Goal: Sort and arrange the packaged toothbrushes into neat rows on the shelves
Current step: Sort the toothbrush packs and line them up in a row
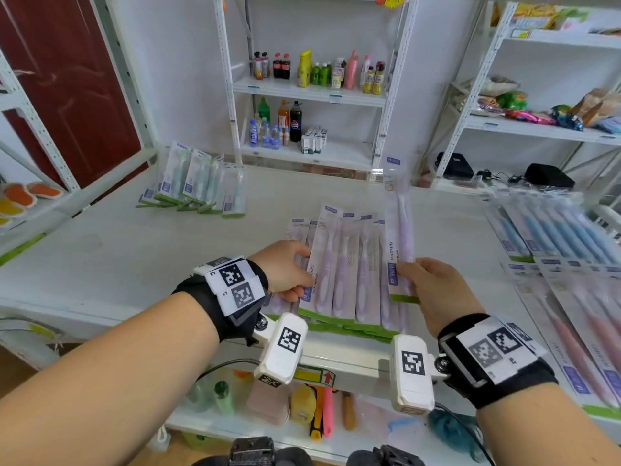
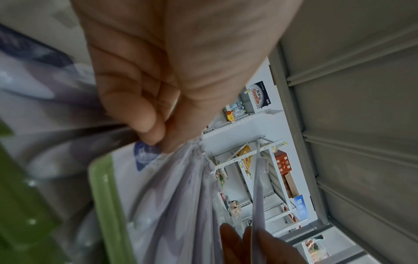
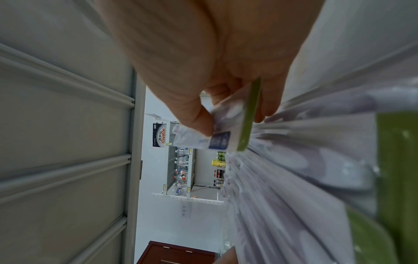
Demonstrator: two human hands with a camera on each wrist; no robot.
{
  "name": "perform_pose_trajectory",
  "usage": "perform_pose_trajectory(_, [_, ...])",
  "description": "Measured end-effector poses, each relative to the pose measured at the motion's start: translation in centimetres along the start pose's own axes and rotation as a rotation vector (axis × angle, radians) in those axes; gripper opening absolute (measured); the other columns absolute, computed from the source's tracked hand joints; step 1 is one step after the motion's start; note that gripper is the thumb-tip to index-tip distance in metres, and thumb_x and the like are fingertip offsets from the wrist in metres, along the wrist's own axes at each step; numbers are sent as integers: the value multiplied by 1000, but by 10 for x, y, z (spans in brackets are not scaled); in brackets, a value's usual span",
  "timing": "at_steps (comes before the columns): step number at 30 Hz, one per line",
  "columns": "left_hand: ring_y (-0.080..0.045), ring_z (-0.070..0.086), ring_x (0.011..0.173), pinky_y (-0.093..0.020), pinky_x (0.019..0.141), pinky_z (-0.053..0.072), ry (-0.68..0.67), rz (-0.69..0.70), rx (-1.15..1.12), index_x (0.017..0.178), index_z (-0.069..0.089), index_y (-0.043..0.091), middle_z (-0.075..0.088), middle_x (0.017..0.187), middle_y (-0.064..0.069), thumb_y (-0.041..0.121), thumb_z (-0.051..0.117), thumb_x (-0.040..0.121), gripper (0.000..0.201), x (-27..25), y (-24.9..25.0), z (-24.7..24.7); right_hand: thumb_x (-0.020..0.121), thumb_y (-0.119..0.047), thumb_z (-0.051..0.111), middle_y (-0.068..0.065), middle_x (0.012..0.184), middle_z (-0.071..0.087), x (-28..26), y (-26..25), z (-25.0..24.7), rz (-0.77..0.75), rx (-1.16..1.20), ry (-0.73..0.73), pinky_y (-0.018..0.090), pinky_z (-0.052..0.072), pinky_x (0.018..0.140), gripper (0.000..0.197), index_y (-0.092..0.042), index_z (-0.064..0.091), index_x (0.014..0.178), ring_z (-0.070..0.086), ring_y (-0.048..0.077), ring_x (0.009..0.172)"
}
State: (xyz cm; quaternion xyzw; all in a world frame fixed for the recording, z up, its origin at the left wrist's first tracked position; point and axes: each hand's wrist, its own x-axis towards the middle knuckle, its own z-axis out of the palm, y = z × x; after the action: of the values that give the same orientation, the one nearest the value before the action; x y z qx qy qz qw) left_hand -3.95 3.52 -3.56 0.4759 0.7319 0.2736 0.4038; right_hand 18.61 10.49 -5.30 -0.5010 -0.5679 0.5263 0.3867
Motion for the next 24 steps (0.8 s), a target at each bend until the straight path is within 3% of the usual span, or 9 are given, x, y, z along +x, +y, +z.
perform_pose_trajectory(3, [-8, 59, 44, -20, 45, 50, -10, -2, 37, 134, 42, 12, 64, 68, -7, 6, 66, 83, 57, 0, 2, -2, 85, -14, 60, 7, 68, 65, 1, -1, 3, -16, -28, 4, 26, 50, 59, 16, 1, 63, 82, 60, 15, 59])
perform_pose_trajectory(7, [-13, 61, 52, -29, 61, 57, -21, 21, 102, 128, 46, 9, 63, 74, -7, 7, 68, 80, 53, -1, 4, -3, 85, -14, 60, 9, 71, 65, 1, -2, 5, -18, -61, 19, 28, 53, 62, 15, 1, 62, 83, 61, 18, 61])
perform_pose_trajectory(10, [-11, 60, 46, -30, 62, 55, -28, 54, 148, 119, 54, 6, 68, 73, -8, 6, 67, 80, 41, -1, 5, -3, 84, -15, 61, 8, 74, 72, 2, -3, 6, -18, -70, 21, 31, 55, 64, 13, -5, 65, 78, 66, 18, 65])
perform_pose_trajectory(12, [-14, 61, 49, -32, 66, 56, -35, 77, 181, 106, 61, 3, 71, 81, -16, 7, 67, 80, 28, -1, 7, -4, 84, -15, 61, 8, 75, 72, 2, -4, 6, -18, -81, 32, 34, 55, 69, 11, -8, 66, 76, 66, 20, 68])
perform_pose_trajectory(14, [-16, 62, 52, -34, 71, 56, -43, 91, 209, 85, 58, 11, 72, 89, -20, 8, 67, 80, 11, -2, 9, -4, 84, -15, 61, 8, 73, 72, 2, -5, 6, -20, -93, 34, 31, 54, 64, 12, -8, 66, 75, 67, 18, 65])
perform_pose_trajectory(15, [-16, 62, 53, -34, 72, 56, -41, 99, 221, 80, 54, 17, 71, 90, -21, 9, 67, 80, 15, -2, 8, -4, 84, -15, 61, 6, 70, 72, 2, -5, 6, -23, -87, 33, 27, 53, 59, 12, -8, 65, 75, 67, 16, 62])
perform_pose_trajectory(17, [-15, 62, 52, -34, 71, 56, -35, 115, 235, 85, 52, 17, 71, 90, -21, 9, 66, 80, 17, 0, 8, -5, 84, -14, 61, 1, 65, 71, 0, -6, 7, -29, -83, 36, 22, 51, 53, 13, -8, 65, 74, 66, 11, 57])
perform_pose_trajectory(21, [-15, 61, 51, -33, 69, 56, -35, 120, 235, 84, 60, 10, 71, 85, -18, 8, 65, 80, 7, 0, 7, -5, 84, -17, 61, 4, 69, 70, -3, -10, 8, -31, -115, 58, 30, 53, 65, 16, -3, 65, 77, 63, 16, 63])
perform_pose_trajectory(24, [-22, 64, 59, -38, 75, 56, -38, 121, 238, 104, 64, -4, 72, 85, -19, 9, 64, 80, 28, 1, 6, -6, 83, -18, 62, 11, 74, 64, -5, -13, 11, -45, -132, 82, 37, 50, 73, 24, 6, 62, 83, 57, 22, 69])
